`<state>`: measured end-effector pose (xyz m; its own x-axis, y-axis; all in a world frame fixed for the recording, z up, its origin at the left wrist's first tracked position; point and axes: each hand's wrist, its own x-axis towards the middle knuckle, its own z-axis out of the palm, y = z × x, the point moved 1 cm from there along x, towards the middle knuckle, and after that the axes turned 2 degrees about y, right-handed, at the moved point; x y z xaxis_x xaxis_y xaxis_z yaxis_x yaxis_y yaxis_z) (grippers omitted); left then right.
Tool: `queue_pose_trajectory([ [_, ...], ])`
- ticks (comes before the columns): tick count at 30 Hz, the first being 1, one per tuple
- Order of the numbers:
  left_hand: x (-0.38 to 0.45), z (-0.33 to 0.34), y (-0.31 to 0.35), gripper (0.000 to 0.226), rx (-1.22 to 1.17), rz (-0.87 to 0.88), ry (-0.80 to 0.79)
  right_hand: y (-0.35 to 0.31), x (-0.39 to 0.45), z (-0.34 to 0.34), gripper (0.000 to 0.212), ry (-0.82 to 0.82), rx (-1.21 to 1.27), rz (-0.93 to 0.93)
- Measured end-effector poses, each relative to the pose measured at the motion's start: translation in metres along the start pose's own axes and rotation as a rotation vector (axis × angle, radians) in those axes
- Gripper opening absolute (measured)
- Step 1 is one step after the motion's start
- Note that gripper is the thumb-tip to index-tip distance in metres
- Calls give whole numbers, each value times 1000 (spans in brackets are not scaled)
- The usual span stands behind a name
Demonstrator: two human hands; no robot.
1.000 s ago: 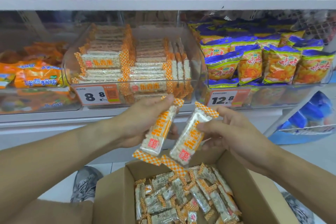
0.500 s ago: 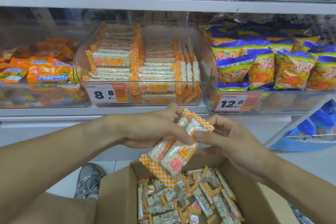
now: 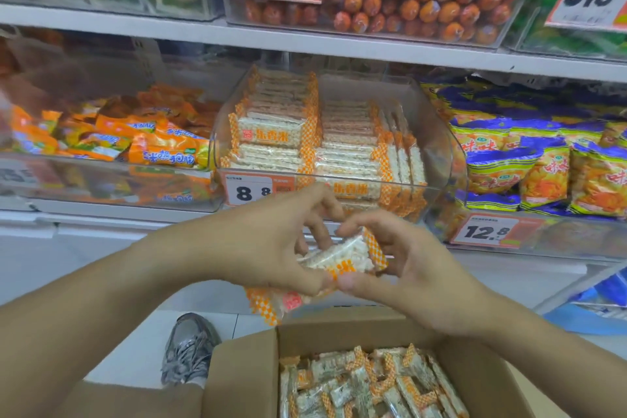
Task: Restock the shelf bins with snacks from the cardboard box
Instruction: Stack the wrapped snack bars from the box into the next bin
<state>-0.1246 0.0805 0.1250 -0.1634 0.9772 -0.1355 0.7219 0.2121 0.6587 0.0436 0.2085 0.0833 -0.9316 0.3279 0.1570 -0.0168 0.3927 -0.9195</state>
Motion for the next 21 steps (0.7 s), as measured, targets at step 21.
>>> queue_pose_trajectory([
  [21,25,-38,-111,66,333,-37,966,7,198,30,34,431,-870,-177],
])
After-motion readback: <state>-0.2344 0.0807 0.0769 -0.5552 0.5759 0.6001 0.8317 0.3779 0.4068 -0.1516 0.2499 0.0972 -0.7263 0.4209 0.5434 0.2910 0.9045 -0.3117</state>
